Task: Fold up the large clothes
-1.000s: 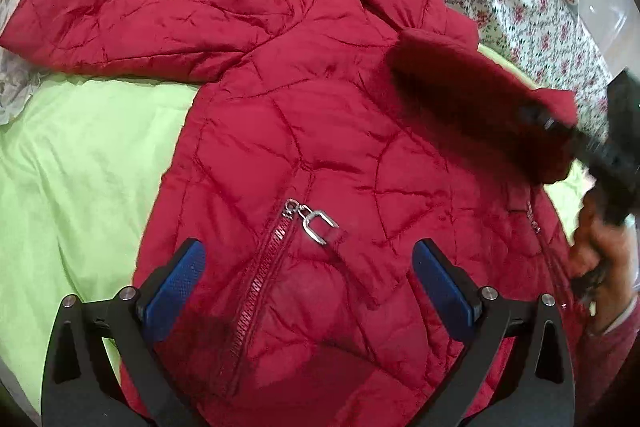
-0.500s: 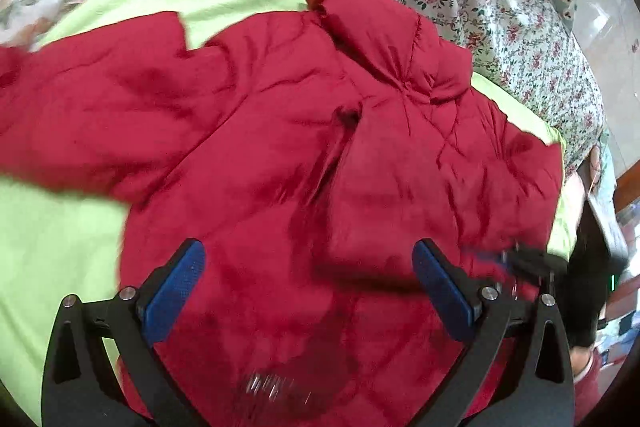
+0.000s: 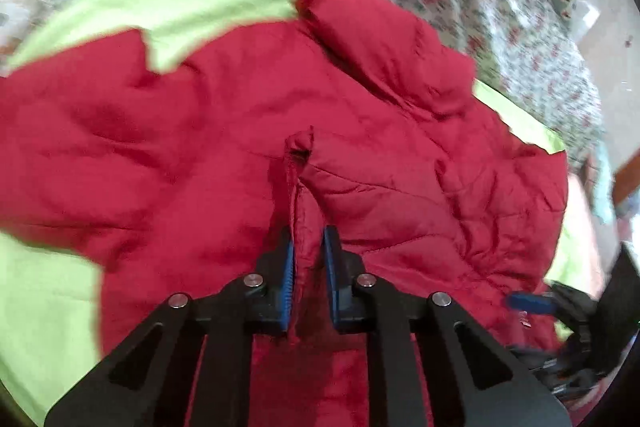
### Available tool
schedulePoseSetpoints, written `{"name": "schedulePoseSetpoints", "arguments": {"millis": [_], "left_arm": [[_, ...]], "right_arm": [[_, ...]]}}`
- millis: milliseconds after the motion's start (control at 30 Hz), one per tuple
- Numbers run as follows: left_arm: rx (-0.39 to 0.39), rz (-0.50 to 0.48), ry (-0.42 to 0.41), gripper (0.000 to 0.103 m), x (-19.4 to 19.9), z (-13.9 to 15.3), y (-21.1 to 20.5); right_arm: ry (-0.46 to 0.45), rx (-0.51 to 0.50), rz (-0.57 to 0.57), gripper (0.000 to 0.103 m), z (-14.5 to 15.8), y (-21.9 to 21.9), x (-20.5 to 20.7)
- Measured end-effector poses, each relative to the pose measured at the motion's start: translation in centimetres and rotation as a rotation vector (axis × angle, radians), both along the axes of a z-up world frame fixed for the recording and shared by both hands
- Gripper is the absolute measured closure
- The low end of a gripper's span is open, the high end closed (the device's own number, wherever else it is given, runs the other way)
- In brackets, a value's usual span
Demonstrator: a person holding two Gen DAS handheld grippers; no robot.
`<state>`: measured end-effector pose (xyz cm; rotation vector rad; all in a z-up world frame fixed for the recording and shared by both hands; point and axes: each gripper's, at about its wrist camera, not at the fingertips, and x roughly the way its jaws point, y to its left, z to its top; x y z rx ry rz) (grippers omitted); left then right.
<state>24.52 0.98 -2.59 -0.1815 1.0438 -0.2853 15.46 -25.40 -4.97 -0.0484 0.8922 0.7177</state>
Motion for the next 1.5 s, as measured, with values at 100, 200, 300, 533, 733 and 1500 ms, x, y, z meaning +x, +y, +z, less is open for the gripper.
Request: {"name": "schedulePoseSetpoints", "arguments": {"millis": [100,200,300,533,733,1500], "left_arm": [[0.051,0.075,-0.054,0.092,-0.3,0.4,1.7],[0.057,0.089,-0.053,0.092,-0.5,-0.3,2.6],[0.091,0.098,-0.07,0.092,-0.8,-0.8,2.4],[0.143,0.103,-0.133,0.078,-2.5,1.1,2.5],[0.032,0.022,-0.225,0.064,-4.2,4.1,1.2],[0.03,-0.009,-0.071,0.042,-2.4,-1.3,0.4]], "right_arm": [[-0.049,0.027,-0.109,0.047,1.2,-2.3,-0.1],[-0.098,0.028,-0.264,0.047,2.2,-5.1,0.8],[-0.09,0.012,-0.384,0.047,2.5,-7.1,2.8],[-0.013,-0.101,-0.482,0.047,-0.6,-8.1,8.1],[-0.007,-0.169,-0.494,0.047,-2.8,-7.6,8.2],[0.058,-0.11,-0.522,0.019,-0.9,-7.2,6.1]]}}
